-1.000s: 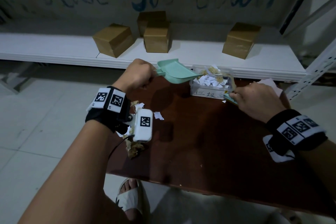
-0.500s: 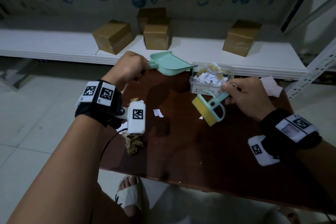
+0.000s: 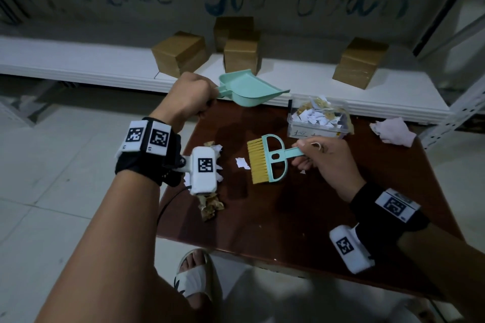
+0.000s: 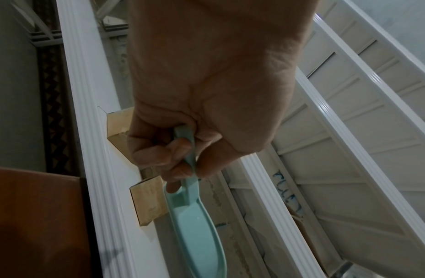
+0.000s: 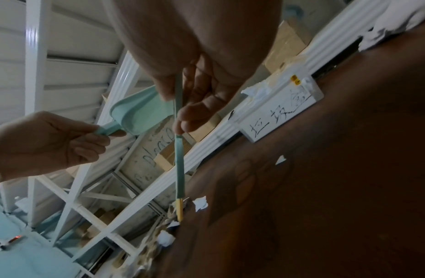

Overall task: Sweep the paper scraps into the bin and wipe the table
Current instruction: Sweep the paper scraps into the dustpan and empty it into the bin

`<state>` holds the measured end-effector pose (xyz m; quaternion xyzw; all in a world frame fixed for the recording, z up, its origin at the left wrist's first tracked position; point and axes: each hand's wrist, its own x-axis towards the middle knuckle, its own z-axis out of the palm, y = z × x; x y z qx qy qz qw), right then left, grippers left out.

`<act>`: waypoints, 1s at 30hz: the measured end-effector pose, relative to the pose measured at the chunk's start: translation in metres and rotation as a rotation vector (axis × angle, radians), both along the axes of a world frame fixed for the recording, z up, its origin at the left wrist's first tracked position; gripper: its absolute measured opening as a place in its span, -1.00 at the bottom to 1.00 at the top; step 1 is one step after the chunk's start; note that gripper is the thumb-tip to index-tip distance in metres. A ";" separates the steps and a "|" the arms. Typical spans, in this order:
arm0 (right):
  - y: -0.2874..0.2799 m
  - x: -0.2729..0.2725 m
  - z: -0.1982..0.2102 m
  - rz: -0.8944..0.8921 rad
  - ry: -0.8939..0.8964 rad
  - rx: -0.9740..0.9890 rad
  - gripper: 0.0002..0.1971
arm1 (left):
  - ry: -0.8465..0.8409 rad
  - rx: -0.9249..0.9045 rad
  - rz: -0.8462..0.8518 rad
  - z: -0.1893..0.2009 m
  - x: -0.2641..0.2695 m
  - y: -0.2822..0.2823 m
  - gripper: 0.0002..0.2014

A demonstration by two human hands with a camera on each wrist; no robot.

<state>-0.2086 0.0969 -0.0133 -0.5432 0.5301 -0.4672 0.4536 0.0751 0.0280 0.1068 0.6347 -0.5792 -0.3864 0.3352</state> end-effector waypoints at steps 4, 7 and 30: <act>0.006 0.025 0.002 0.043 -0.070 0.068 -0.84 | -0.050 -0.030 -0.040 0.000 -0.002 0.000 -0.87; 0.009 0.047 0.002 0.089 -0.099 0.098 -0.82 | -0.064 -0.019 -0.045 -0.003 -0.004 -0.001 -0.84; 0.016 0.088 -0.017 0.237 0.011 0.304 -0.88 | -0.097 -0.014 -0.063 -0.007 -0.008 -0.009 -0.80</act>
